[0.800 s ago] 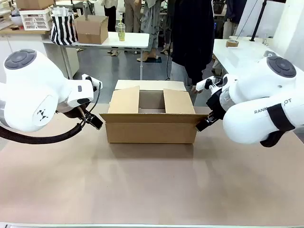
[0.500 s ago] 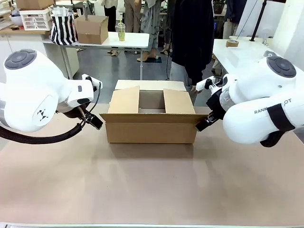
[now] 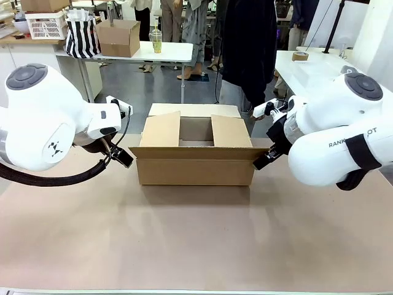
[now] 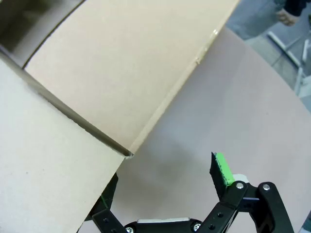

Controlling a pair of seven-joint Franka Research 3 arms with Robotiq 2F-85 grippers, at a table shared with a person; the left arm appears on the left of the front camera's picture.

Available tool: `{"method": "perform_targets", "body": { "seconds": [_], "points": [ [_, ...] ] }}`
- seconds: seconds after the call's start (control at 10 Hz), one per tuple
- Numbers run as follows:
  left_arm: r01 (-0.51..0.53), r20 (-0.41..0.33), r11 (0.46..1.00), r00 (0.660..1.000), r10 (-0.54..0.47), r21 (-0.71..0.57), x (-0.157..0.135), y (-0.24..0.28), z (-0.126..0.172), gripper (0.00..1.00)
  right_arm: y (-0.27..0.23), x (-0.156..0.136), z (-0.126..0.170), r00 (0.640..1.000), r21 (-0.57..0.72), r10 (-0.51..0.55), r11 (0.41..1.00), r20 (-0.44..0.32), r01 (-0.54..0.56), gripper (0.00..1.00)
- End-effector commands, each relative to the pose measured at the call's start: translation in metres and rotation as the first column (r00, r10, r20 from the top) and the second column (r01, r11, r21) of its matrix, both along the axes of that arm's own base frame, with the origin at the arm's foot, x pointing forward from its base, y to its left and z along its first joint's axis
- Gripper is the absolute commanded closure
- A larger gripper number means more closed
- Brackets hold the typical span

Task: Pack the gift set into the box.
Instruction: Place both hands on the side flaps of the Package Box and spread them outward.

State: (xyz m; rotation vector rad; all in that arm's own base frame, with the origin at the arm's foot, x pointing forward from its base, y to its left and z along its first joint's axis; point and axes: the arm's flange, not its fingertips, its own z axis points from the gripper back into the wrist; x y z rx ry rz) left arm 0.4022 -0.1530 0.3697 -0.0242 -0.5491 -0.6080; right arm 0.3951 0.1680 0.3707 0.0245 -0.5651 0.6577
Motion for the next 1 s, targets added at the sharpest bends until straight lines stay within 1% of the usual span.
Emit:
{"method": "perform_targets", "body": {
  "seconds": [0.0,0.6,0.7,0.8,0.9],
  "points": [
    [-0.002,0.0,1.0,1.0,0.002,-0.001,0.0,0.001,0.0,0.0,0.0,0.0,0.0,1.0,0.001,0.0,1.0,0.001,0.0,0.0],
    [-0.002,0.0,1.0,1.0,0.002,-0.001,0.0,0.001,0.0,0.0,0.0,0.0,0.0,1.0,0.0,0.0,1.0,0.0,0.0,0.0],
    [0.0,0.0,1.0,1.0,0.0,0.0,0.0,0.0,0.0,0.0,-0.011,-0.013,0.003,0.975,-0.082,0.099,0.99,-0.197,-0.117,0.0],
    [0.015,-0.143,0.999,0.99,-0.011,0.031,-0.017,0.01,0.011,0.0,-0.031,-0.028,0.012,0.94,-0.14,0.063,0.983,-0.336,-0.116,0.0],
    [0.035,-0.175,0.998,0.984,-0.024,0.057,-0.044,0.028,0.029,0.0,-0.058,-0.043,0.028,0.924,-0.087,0.032,0.994,-0.381,-0.07,0.0]
  ]
}}
